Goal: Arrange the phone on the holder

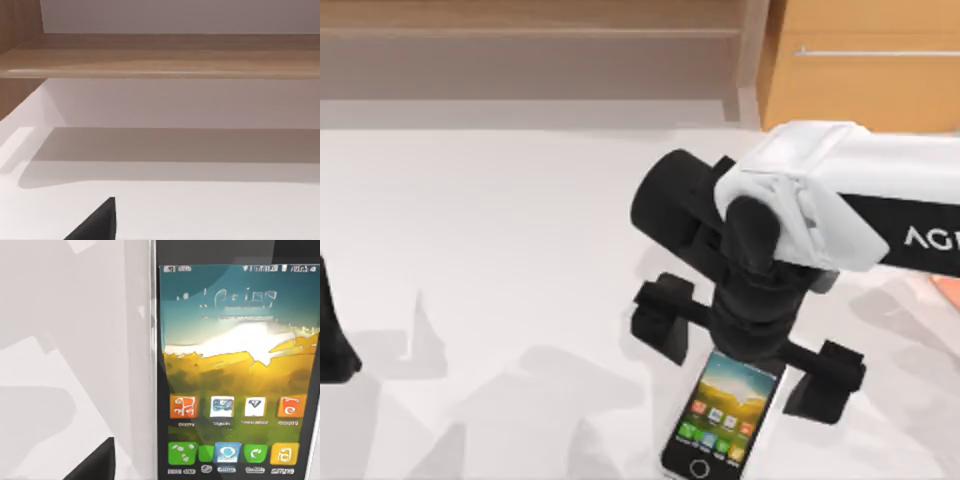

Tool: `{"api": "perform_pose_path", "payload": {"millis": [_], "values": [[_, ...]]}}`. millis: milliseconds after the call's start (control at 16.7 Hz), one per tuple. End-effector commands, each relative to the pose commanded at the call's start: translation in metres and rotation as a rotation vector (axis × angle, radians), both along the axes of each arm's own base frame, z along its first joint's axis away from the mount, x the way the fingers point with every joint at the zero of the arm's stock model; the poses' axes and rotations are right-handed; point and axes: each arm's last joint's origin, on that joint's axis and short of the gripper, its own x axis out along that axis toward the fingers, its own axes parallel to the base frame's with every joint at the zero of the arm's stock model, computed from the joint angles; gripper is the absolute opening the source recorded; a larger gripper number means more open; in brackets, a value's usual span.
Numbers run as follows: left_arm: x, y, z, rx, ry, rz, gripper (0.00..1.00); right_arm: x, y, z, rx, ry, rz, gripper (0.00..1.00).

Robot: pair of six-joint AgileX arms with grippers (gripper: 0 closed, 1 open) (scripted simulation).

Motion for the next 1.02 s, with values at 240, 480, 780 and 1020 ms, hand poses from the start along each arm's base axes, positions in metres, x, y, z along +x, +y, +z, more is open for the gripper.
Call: {"api": "perform_pose_path", "payload": {"millis": [240, 480, 780, 1020], "values": [[0.0, 0.0, 0.0, 0.0, 0.0, 0.0, 1.0, 0.001, 0.002, -0.022, -0.006, 0.004, 0.004, 1.0], [0.0, 0.0, 0.0, 0.0, 0.0, 0.0, 1.0, 0.002, 0.003, -0.064, 0.003, -0.004, 0.004, 1.0], [0.0, 0.0, 0.0, 0.0, 0.0, 0.0, 1.0, 0.001, 0.002, -0.081, -0.003, 0.002, 0.004, 1.0], [0.0, 0.0, 0.0, 0.0, 0.0, 0.0, 1.0, 0.001, 0.002, -0.081, -0.003, 0.002, 0.004, 0.77]]}}
